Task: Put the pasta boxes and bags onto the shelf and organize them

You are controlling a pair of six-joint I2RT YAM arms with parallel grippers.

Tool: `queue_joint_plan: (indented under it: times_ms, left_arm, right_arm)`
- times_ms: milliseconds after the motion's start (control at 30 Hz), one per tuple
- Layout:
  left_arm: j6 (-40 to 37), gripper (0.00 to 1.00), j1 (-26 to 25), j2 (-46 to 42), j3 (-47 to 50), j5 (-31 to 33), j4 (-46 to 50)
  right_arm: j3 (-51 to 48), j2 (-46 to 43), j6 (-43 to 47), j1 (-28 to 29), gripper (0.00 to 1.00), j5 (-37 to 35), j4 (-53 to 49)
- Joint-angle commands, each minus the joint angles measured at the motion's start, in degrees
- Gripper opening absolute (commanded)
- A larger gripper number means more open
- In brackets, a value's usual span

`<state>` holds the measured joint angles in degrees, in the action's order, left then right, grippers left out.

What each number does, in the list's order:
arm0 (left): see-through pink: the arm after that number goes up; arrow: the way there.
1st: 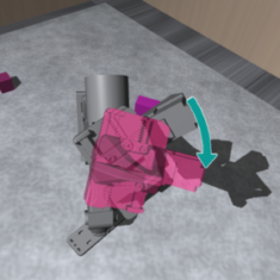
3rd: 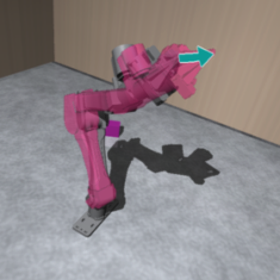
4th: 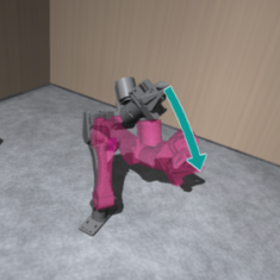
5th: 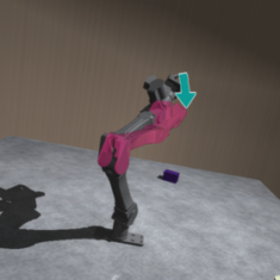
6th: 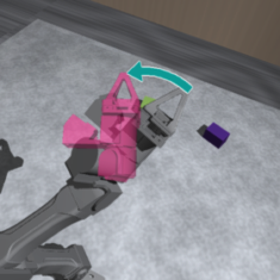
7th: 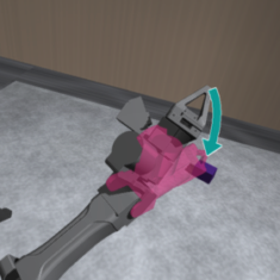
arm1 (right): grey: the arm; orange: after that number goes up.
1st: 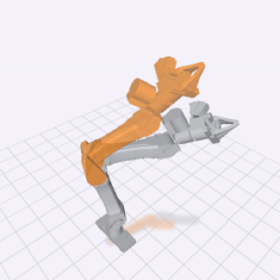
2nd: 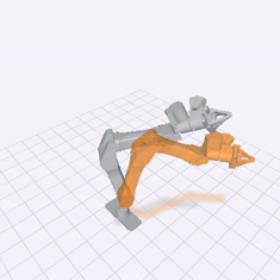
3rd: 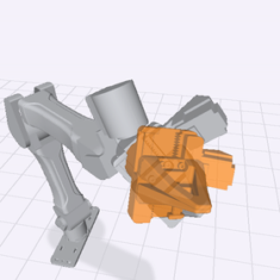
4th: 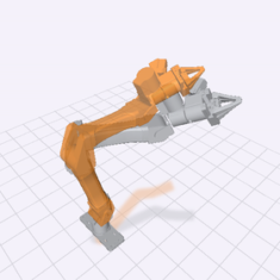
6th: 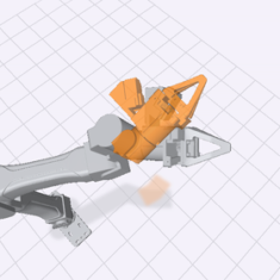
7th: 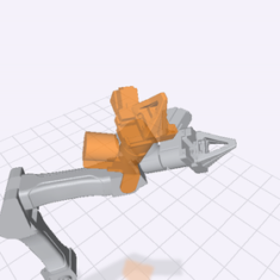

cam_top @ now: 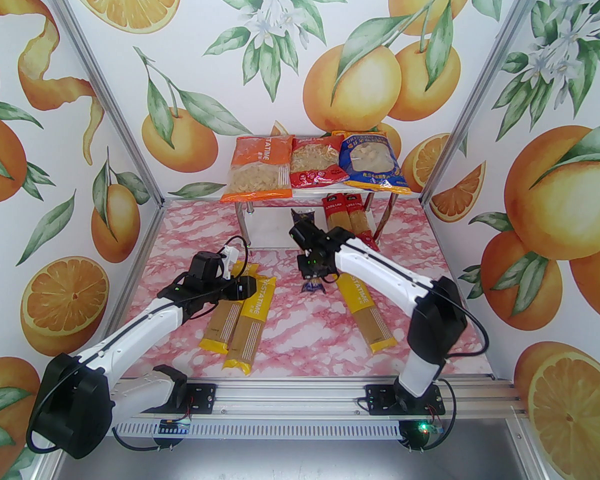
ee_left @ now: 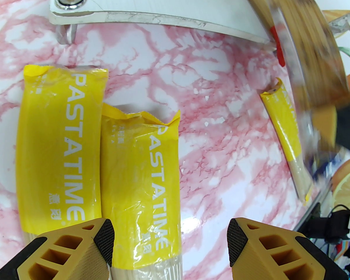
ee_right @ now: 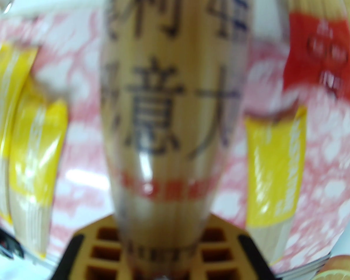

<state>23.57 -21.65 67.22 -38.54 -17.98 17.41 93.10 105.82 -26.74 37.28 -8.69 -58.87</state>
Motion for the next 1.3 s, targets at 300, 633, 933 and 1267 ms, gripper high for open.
queue_joint_plan:
  times_ms: [300, 633, 933, 1267]
  left_arm:
    - [-1.3, 0.68, 0.5, 0.0, -2.4, 0.8, 2.5]
    - [-1.6, 0.68, 0.7, -0.5, -2.8, 1.3, 4.0]
    - [-1.8, 0.68, 0.7, 0.2, -3.5, 1.4, 4.4]
    - [-2.0, 0.7, 0.8, 0.4, -3.1, 1.6, 4.4]
  right_arm:
    - [18.0, 12.7, 8.2, -7.6, 0.0, -8.7, 1.6]
    - [22.9, 19.8, 8.2, -10.0, 0.0, -9.5, 1.0]
    - [23.2, 23.0, 6.0, -12.1, 0.01, -7.9, 2.3]
    - [22.6, 23.6, 4.6, -12.5, 0.36, -5.8, 2.5]
